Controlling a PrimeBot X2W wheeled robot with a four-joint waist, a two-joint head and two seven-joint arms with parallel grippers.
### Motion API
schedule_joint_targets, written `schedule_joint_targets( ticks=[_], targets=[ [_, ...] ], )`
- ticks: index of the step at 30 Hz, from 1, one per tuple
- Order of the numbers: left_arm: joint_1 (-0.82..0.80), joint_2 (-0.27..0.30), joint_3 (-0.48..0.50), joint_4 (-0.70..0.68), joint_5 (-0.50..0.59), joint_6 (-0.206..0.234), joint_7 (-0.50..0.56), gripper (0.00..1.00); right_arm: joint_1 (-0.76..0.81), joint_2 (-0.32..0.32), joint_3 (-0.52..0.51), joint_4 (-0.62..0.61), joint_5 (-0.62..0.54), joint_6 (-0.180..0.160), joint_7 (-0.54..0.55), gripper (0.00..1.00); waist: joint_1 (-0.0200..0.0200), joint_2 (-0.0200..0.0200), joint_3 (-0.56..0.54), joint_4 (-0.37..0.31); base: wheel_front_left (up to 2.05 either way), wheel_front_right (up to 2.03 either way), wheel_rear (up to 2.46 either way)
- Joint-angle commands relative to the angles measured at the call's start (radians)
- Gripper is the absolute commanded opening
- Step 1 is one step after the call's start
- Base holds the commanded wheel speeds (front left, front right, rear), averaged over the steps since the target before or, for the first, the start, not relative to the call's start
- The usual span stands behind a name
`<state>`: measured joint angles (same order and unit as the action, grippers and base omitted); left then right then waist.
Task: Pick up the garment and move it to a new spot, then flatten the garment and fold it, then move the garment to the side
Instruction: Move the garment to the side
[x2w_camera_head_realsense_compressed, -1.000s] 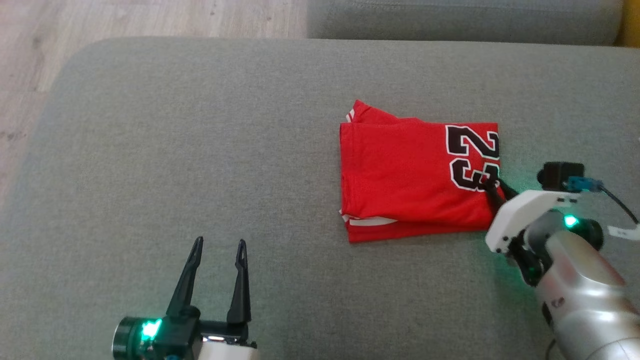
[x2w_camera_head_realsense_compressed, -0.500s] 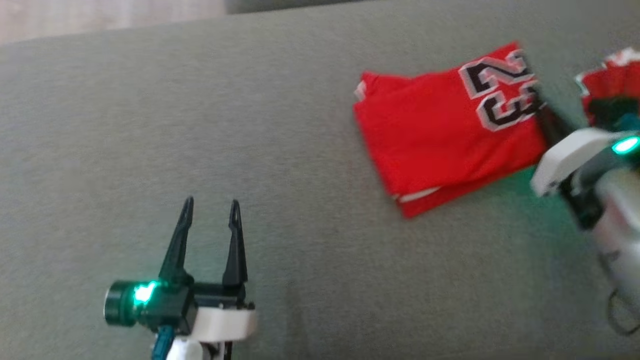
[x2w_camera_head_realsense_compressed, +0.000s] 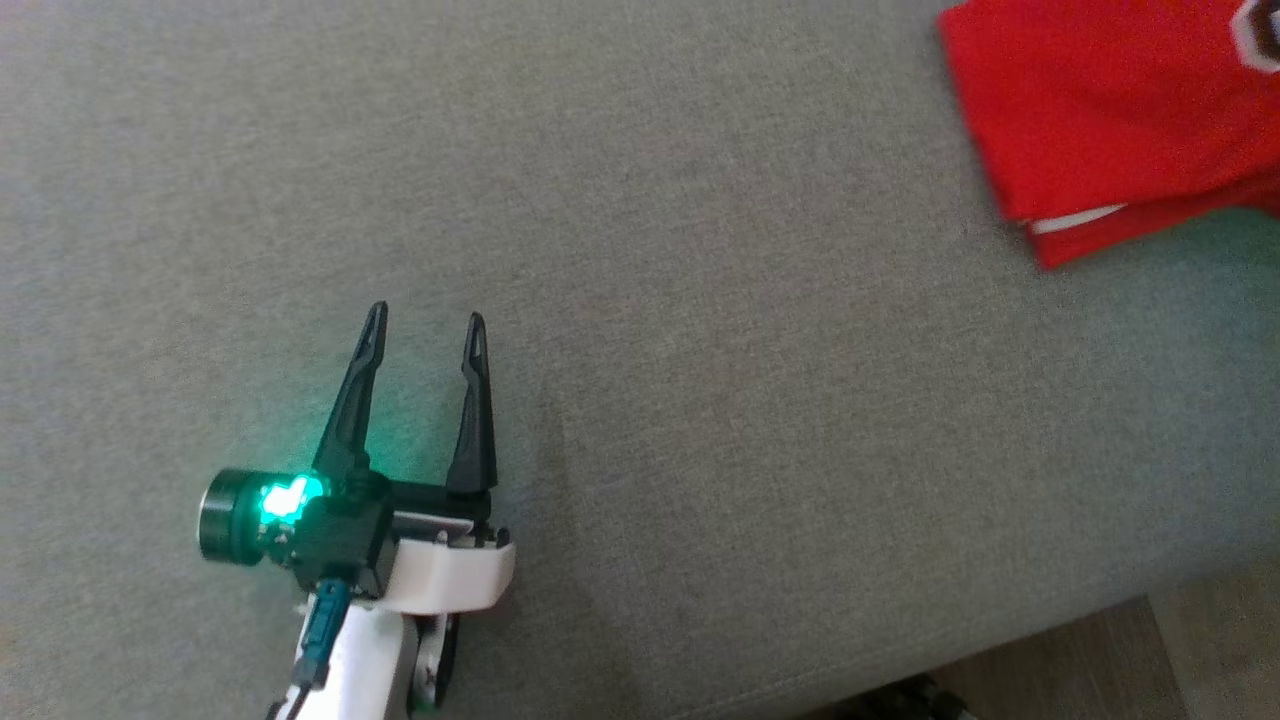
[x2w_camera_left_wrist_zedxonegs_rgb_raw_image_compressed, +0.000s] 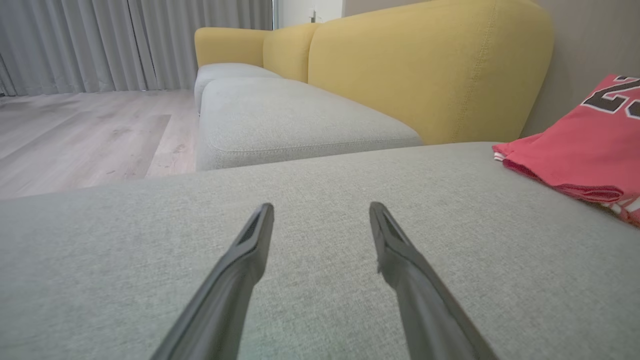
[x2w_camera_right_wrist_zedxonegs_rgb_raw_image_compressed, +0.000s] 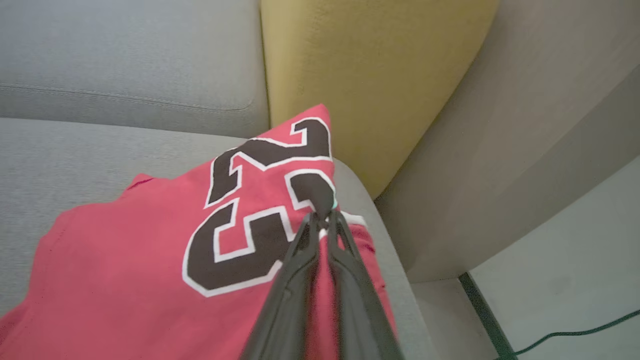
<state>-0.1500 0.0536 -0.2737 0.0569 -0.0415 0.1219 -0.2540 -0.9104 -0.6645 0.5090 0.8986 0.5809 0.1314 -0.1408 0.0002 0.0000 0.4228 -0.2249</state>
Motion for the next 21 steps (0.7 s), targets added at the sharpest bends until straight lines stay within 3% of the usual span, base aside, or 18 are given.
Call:
schedule_joint_targets(
  ticks=[1, 4, 5, 6, 7, 11, 15, 21],
  targets=[
    [-0.027, -0.003, 0.031, -0.026, 0.013, -0.005, -0.008, 1.0, -0.015, -0.063, -0.014, -0.019, 0.002, -0.001, -0.011, 0.0, -0.0002, 0.0, 0.03, -0.02, 0.0, 0.0, 0.0],
    [-0.043, -0.003, 0.032, -0.022, 0.017, -0.01, -0.008, 1.0, -0.031, -0.099, -0.042, -0.007, 0.0, -0.001, -0.012, 0.0, -0.0002, 0.0, 0.044, -0.018, 0.0, 0.0, 0.0],
    [-0.048, -0.003, 0.032, -0.02, 0.018, -0.012, -0.008, 1.0, -0.036, -0.108, -0.053, 0.003, -0.005, -0.001, -0.013, 0.09, -0.0002, 0.0, 0.047, -0.015, 0.0, 0.0, 0.0],
    [-0.053, -0.003, 0.032, -0.019, 0.018, -0.014, -0.008, 1.0, -0.043, -0.114, -0.063, 0.014, -0.017, -0.001, -0.015, 0.79, -0.0002, 0.0, 0.049, -0.01, 0.0, 0.0, 0.0],
    [-0.058, -0.003, 0.031, -0.018, 0.016, -0.015, -0.008, 1.0, -0.05, -0.117, -0.077, 0.029, -0.033, -0.001, -0.02, 1.0, -0.0002, 0.0, 0.048, -0.003, 0.0, 0.0, 0.0],
    [-0.064, -0.003, 0.03, -0.026, -0.01, -0.027, -0.008, 1.0, -0.049, -0.101, -0.11, 0.076, -0.087, -0.001, -0.046, 1.0, -0.0002, 0.0, 0.034, 0.019, 0.0, 0.0, 0.0],
    [-0.049, -0.003, 0.028, -0.015, -0.047, -0.032, -0.008, 1.0, -0.006, -0.016, -0.144, 0.111, -0.129, -0.001, -0.075, 1.0, -0.0002, 0.0, -0.021, 0.06, 0.0, 0.0, 0.0],
    [-0.005, -0.003, 0.012, 0.011, -0.101, 0.0, -0.008, 1.0, 0.143, 0.157, -0.157, 0.102, -0.141, -0.001, -0.107, 1.0, -0.0002, 0.0, -0.128, 0.132, 0.0, 0.0, 0.0]
  ],
)
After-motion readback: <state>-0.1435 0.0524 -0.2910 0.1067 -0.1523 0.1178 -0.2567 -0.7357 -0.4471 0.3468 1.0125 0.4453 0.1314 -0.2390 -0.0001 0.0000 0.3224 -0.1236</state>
